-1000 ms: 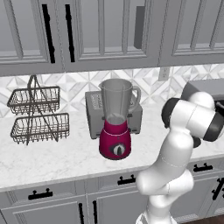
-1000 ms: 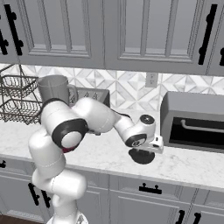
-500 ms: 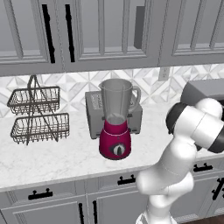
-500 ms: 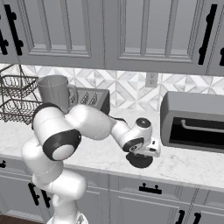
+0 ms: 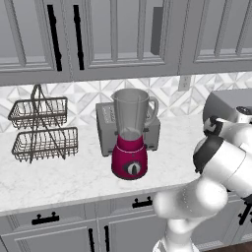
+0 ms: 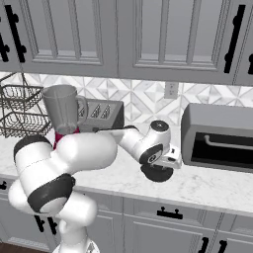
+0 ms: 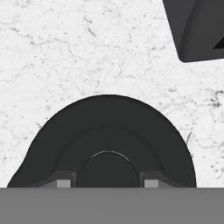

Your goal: Close the lid blender by securely placing the lid on top.

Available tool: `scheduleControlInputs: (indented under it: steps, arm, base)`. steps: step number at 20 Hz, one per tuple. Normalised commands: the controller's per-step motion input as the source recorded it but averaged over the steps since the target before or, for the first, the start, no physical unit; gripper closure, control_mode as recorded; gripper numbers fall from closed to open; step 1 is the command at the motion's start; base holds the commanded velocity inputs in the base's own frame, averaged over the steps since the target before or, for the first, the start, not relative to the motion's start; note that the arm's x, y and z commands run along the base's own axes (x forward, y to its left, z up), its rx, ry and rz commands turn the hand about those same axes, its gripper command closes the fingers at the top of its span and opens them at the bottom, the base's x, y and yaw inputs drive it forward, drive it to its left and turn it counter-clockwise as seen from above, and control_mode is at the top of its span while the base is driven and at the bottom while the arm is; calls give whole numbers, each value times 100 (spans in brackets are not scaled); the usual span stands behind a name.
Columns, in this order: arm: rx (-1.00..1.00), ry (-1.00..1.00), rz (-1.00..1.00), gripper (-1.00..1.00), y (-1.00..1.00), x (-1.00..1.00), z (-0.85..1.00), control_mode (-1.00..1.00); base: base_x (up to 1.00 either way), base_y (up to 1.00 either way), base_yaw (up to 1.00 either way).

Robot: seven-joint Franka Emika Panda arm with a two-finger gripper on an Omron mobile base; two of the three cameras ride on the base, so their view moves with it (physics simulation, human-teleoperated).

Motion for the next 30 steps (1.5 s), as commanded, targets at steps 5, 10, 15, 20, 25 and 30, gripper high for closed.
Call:
scheduleControlInputs:
  steps: [5,10,15,20,25,30]
  arm:
    - [0,-1,-2,100,14,-19,99,-100]
    - [0,-7,-4,100,25,-20,97,-100]
    - [1,-13,-4,100,44,-13,84,-100]
    - [4,-15,-4,100,50,-7,71,-100]
    - [11,-11,-6,100,50,-9,73,-100]
    - [17,-8,-8,100,51,-17,71,-100]
  base:
    - [0,0,0]
    - [0,0,0]
    - [0,0,0]
    - [0,0,0]
    - [0,0,0]
    - [0,0,0]
